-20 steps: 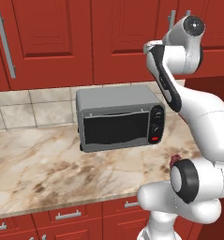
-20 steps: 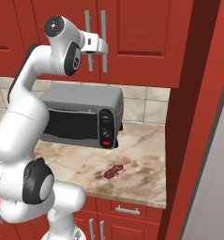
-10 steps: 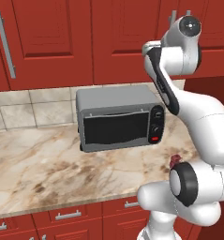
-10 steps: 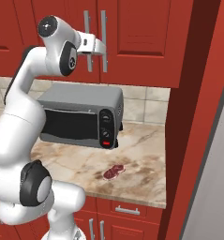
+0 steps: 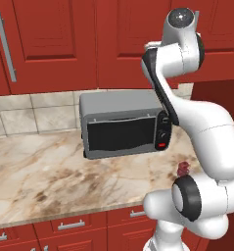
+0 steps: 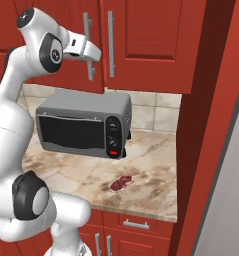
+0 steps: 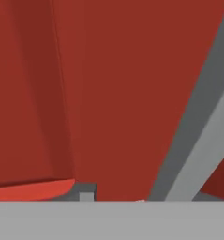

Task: Retrieve the tupperware from the cabinet, then place the raw meat into the tupperware to avoid contamination.

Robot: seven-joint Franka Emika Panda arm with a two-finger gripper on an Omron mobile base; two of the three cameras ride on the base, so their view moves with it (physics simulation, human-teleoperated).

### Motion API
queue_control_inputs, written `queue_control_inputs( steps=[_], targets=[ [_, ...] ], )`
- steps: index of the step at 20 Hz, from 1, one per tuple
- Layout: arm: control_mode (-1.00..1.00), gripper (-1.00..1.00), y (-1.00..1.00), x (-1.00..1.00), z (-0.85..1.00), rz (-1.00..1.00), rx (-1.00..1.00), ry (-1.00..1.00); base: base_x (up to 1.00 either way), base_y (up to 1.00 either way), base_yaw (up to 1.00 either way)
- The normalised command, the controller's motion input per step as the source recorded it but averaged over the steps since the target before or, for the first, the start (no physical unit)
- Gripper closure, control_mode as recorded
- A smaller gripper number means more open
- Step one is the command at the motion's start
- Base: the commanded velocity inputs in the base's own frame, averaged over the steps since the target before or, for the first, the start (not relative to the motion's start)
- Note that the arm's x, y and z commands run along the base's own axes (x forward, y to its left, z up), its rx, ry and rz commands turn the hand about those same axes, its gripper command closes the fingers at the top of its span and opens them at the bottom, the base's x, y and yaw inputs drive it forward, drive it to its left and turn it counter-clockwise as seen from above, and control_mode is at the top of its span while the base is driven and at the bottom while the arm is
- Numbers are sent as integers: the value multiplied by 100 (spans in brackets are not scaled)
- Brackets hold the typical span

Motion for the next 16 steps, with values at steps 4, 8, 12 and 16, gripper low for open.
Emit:
queue_control_inputs(
  steps=[4, 8, 12, 16],
  targets=[
    [-100, 100, 42, -63, -6, -21, 0, 1, 0, 0, 0],
    [-100, 100, 55, -60, -10, -19, 0, 0, 0, 0, 0],
    [-100, 100, 64, -27, -12, -19, -2, 0, 0, 0, 0],
    [-100, 100, 68, -19, -5, -18, -2, 0, 0, 0, 0]
  ],
)
